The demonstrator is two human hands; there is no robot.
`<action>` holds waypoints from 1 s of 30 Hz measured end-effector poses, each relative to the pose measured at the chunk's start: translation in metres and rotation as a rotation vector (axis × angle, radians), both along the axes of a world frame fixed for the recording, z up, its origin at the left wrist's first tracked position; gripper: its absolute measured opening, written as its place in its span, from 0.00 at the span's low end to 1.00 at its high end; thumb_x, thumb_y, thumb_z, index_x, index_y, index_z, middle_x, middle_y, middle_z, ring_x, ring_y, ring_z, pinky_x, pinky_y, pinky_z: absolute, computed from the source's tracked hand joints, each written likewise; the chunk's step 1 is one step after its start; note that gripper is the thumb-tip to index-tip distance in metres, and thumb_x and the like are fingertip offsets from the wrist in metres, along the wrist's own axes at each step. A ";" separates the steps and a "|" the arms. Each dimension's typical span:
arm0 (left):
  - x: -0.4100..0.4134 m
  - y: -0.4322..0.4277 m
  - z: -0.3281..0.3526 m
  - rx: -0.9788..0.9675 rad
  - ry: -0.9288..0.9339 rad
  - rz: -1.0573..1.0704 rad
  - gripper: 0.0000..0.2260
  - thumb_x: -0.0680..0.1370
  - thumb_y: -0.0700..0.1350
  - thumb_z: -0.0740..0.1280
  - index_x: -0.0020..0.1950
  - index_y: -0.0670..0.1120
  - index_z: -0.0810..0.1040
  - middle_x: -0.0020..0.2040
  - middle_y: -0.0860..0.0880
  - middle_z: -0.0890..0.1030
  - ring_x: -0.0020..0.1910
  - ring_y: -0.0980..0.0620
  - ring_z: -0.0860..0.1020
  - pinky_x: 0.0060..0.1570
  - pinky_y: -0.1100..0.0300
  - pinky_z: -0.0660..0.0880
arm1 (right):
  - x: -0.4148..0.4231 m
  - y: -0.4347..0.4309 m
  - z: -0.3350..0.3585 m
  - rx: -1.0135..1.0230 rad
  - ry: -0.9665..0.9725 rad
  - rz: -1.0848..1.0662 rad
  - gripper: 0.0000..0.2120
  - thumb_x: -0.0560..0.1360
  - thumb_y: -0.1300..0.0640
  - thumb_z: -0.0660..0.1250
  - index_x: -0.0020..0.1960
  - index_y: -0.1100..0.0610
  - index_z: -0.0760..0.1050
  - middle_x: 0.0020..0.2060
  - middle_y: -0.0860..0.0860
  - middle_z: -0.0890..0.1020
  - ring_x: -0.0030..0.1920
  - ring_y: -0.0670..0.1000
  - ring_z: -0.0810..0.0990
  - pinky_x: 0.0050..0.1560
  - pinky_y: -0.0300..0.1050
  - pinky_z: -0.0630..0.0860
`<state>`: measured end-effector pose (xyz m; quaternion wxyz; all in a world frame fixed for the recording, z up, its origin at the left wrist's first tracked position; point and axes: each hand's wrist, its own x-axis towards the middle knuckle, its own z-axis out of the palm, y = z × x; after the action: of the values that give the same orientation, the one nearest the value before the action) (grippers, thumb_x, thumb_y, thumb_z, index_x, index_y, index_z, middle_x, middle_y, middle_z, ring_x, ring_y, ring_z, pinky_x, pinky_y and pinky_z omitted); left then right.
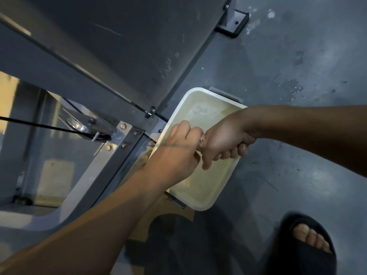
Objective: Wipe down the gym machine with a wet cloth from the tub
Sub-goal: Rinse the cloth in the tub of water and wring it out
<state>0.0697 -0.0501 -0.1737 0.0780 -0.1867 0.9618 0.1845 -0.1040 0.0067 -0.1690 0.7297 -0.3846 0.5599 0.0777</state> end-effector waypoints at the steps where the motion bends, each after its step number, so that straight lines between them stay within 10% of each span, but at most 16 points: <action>1: -0.002 0.002 0.001 -0.046 -0.020 0.011 0.14 0.73 0.41 0.74 0.55 0.44 0.75 0.51 0.47 0.71 0.54 0.46 0.73 0.41 0.56 0.68 | 0.003 0.001 0.002 -0.069 0.059 0.029 0.21 0.78 0.52 0.70 0.33 0.52 0.61 0.26 0.48 0.60 0.25 0.49 0.56 0.26 0.38 0.55; 7: -0.014 0.009 0.017 -0.208 -0.353 0.193 0.11 0.80 0.51 0.62 0.48 0.49 0.82 0.44 0.48 0.81 0.46 0.43 0.80 0.43 0.57 0.78 | 0.027 0.003 0.007 -0.766 0.608 0.340 0.11 0.77 0.55 0.63 0.36 0.53 0.70 0.32 0.48 0.74 0.31 0.49 0.71 0.30 0.40 0.66; 17: -0.022 0.017 0.029 0.823 -0.388 0.925 0.07 0.72 0.36 0.67 0.44 0.44 0.71 0.29 0.50 0.60 0.25 0.50 0.58 0.26 0.60 0.57 | 0.021 0.003 -0.007 -1.207 0.776 0.546 0.05 0.78 0.55 0.64 0.43 0.50 0.73 0.36 0.49 0.77 0.35 0.55 0.69 0.30 0.39 0.54; 23: -0.016 0.018 0.024 1.225 -0.362 1.024 0.17 0.74 0.33 0.63 0.38 0.50 0.58 0.32 0.49 0.54 0.27 0.51 0.51 0.26 0.61 0.51 | 0.018 0.002 -0.015 -1.347 0.828 0.590 0.15 0.58 0.59 0.78 0.30 0.54 0.71 0.20 0.47 0.72 0.23 0.53 0.58 0.33 0.33 0.43; 26: -0.014 0.018 0.015 1.087 -0.302 0.973 0.15 0.76 0.37 0.65 0.38 0.49 0.61 0.30 0.50 0.57 0.25 0.51 0.55 0.26 0.60 0.56 | 0.020 0.002 -0.018 -1.239 0.781 0.561 0.09 0.75 0.55 0.67 0.37 0.53 0.70 0.28 0.49 0.73 0.27 0.52 0.64 0.29 0.38 0.55; 30: -0.006 0.018 0.010 0.427 -0.245 0.580 0.07 0.81 0.49 0.64 0.47 0.46 0.72 0.41 0.50 0.77 0.35 0.51 0.77 0.36 0.56 0.73 | 0.016 -0.001 -0.015 -0.843 0.592 0.310 0.13 0.76 0.54 0.64 0.34 0.53 0.69 0.30 0.50 0.73 0.30 0.50 0.72 0.32 0.41 0.67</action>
<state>0.0633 -0.0324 -0.1640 0.1740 -0.4514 0.7924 0.3716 -0.0884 0.0054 -0.1838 0.3029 -0.6840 0.6611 0.0579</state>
